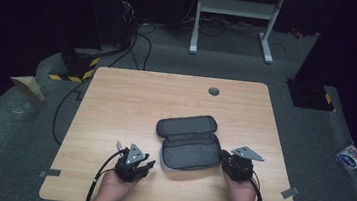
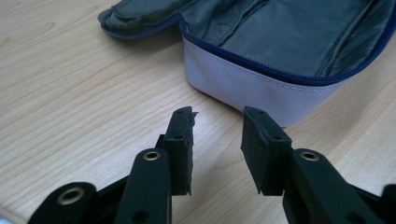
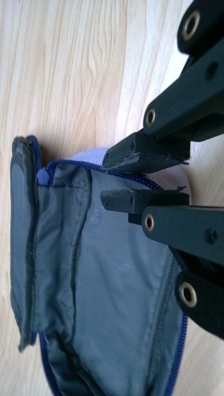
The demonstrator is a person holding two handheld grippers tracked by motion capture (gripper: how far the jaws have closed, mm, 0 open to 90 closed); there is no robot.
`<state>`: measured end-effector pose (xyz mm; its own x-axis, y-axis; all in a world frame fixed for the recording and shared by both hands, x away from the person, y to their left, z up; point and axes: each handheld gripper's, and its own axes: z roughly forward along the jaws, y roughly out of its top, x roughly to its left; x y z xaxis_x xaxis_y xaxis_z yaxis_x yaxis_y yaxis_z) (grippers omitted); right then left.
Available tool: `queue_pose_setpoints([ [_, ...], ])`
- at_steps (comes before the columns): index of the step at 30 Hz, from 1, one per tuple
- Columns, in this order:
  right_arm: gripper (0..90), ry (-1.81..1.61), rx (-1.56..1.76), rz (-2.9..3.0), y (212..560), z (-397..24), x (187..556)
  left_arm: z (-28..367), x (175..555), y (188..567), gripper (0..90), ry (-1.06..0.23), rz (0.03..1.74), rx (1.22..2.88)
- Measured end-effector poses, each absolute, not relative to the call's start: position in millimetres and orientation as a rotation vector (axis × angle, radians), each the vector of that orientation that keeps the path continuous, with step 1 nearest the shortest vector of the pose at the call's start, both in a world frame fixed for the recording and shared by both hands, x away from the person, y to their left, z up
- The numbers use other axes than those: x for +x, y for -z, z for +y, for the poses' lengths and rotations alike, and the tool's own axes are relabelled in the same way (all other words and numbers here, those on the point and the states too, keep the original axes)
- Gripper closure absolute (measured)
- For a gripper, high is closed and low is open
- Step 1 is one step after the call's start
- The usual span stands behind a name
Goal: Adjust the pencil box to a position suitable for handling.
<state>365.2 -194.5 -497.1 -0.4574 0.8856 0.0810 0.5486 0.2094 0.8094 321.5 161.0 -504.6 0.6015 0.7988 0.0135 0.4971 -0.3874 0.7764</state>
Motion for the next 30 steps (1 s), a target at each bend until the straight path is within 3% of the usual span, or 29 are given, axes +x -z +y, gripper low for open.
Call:
queue_pose_setpoints([
  [30, 72.9, -1.173, 1.174, 2.221, 501.6, -145.5, 348.2, 187.7, 330.6, 507.2, 63.2, -0.523, 1.113, 2.019],
])
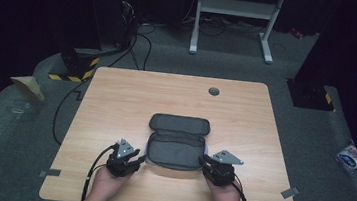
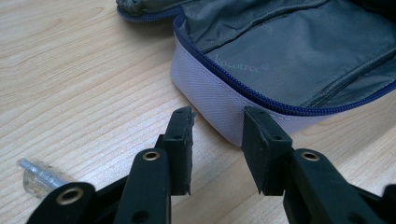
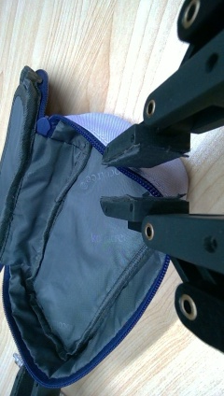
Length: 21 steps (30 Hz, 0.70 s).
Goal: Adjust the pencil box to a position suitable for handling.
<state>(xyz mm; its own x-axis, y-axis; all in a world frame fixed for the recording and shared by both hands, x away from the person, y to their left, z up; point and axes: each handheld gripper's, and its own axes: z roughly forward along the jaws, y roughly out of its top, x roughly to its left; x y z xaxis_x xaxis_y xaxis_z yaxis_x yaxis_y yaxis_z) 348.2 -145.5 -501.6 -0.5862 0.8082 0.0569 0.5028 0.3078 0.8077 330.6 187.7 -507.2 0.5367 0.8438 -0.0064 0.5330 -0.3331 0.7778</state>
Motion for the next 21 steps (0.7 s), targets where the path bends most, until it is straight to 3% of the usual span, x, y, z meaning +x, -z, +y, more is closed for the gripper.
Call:
queue_pose_setpoints([
  [21, 69.4, -1.190, 1.186, 2.190, 498.1, -152.1, 350.0, 188.7, 330.7, 506.4, 63.0, -0.528, 1.107, 2.013],
])
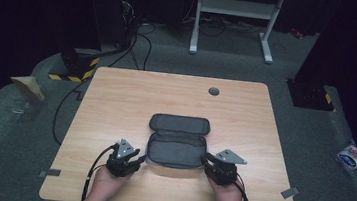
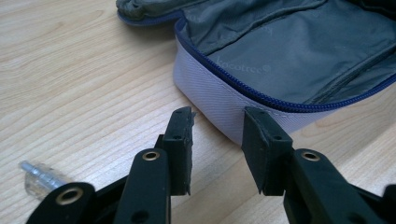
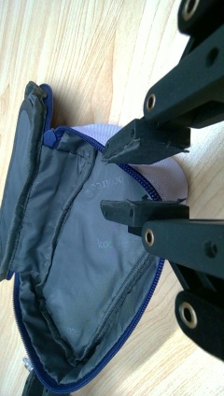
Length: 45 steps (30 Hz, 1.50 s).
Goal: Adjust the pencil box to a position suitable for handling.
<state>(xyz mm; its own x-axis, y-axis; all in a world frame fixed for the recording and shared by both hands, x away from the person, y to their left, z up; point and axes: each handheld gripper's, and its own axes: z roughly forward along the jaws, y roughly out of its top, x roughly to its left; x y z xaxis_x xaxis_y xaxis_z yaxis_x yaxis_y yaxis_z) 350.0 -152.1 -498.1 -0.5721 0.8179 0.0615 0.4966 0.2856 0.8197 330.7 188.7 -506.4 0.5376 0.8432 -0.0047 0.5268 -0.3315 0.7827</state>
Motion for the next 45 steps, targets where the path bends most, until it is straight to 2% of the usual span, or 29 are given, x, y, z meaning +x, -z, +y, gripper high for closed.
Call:
queue_pose_setpoints([
  [10, 64.5, -1.212, 1.165, 2.163, 487.5, -155.6, 348.1, 201.3, 331.8, 498.6, 61.5, -0.546, 1.131, 1.977],
  [20, 55.0, -1.203, 1.169, 2.060, 466.2, -188.9, 340.3, 257.9, 328.5, 485.9, 58.1, -0.537, 1.279, 1.834],
  [22, 53.9, -1.167, 1.161, 2.062, 468.9, -199.3, 337.8, 263.7, 326.1, 488.6, 59.1, -0.549, 1.301, 1.841],
  [25, 53.8, -1.110, 1.181, 2.059, 481.1, -216.3, 331.4, 271.8, 325.4, 497.3, 65.1, -0.575, 1.358, 1.899],
  [30, 54.4, -1.090, 1.259, 2.041, 492.1, -231.1, 331.3, 273.4, 328.8, 505.8, 69.4, -0.557, 1.403, 1.954],
  [38, 54.4, -1.048, 1.238, 2.122, 507.0, -220.4, 336.5, 262.1, 337.0, 516.1, 70.7, -0.574, 1.397, 2.024],
  [45, 53.2, -1.023, 1.264, 2.142, 511.9, -219.1, 340.3, 256.2, 342.4, 517.8, 72.5, -0.595, 1.372, 2.022],
])
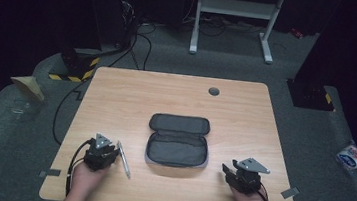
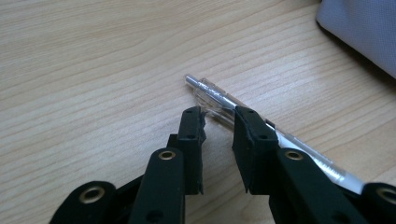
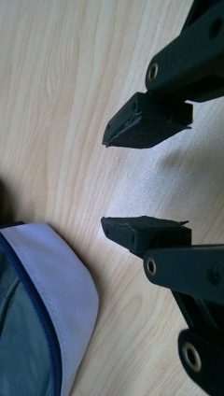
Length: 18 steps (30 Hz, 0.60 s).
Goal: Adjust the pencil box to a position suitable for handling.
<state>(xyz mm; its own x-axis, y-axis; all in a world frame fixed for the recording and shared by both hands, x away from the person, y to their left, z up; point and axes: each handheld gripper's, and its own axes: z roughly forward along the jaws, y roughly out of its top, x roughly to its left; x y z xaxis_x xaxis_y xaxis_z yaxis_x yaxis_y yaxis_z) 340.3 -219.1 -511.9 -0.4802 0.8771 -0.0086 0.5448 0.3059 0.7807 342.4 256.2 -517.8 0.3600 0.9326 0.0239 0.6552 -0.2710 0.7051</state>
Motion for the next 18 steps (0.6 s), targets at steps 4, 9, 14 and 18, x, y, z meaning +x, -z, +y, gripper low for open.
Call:
queue_pose_setpoints([
  [4, 52.2, -1.012, 1.278, 2.165, 515.0, -218.2, 341.1, 253.2, 346.0, 518.4, 72.5, -0.586, 1.364, 2.016],
  [9, 51.5, -0.984, 1.270, 2.210, 519.6, -217.1, 337.6, 246.9, 352.8, 518.6, 72.5, -0.573, 1.335, 2.025],
  [14, 49.3, -0.960, 1.236, 2.240, 522.1, -213.4, 333.3, 239.3, 359.8, 519.0, 73.2, -0.570, 1.310, 2.034],
  [18, 48.9, -0.969, 1.233, 2.239, 522.8, -213.3, 333.2, 235.0, 362.3, 519.4, 73.5, -0.566, 1.297, 2.035],
])
